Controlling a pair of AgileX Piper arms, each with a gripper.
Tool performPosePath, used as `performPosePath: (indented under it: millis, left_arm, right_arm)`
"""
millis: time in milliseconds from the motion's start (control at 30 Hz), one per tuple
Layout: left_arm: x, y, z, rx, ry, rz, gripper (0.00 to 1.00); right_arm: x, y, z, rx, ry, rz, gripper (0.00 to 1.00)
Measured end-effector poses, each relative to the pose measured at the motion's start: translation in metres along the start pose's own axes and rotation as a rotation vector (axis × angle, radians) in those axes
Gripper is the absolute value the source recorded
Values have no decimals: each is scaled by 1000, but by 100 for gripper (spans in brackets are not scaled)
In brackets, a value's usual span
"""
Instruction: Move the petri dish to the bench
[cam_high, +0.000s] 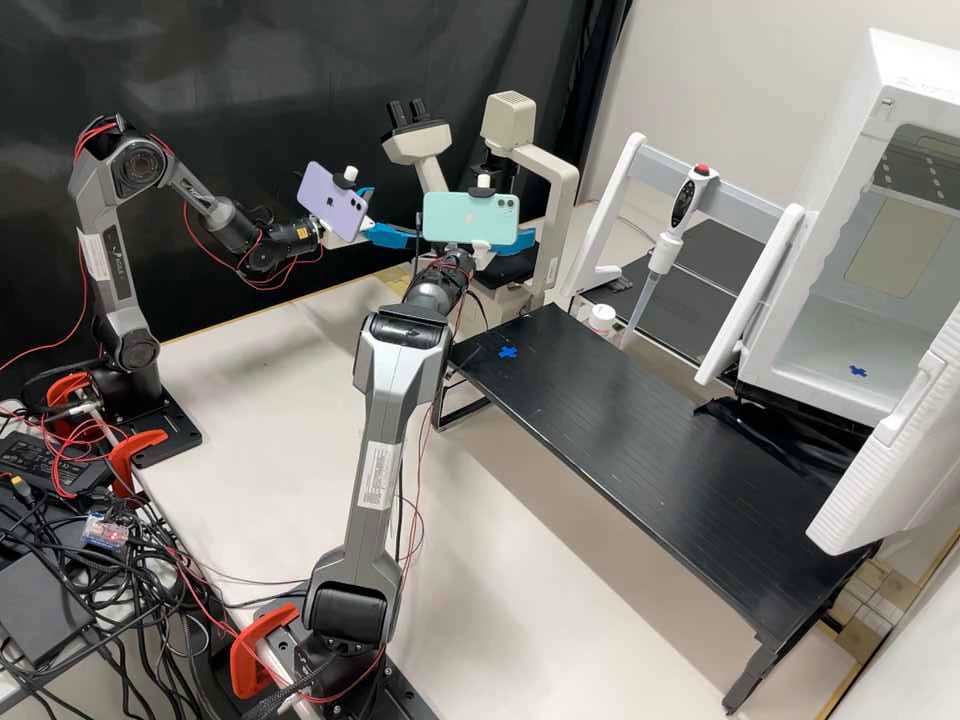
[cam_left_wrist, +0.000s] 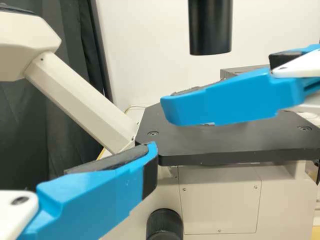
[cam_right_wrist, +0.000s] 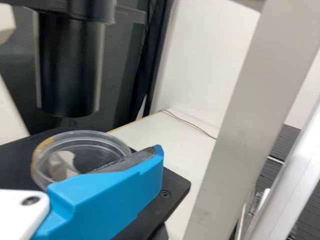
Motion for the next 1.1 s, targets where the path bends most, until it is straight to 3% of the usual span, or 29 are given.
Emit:
performPosePath:
  millis: [300,667,700,1100]
  left_arm:
    - [0,0,0,0,0,0,100]
    - [0,0,0,0,0,0,100]
    - [0,0,0,0,0,0,100]
    - [0,0,0,0,0,0,100]
  right_arm:
    - [17,-17,6,12,-74,-25,100]
    - [22,-24,7,-24,-90,-36,100]
    - [23,-26,9,-21,-98,-41,0]
    - [27,-30,13,10,-141,-65,0]
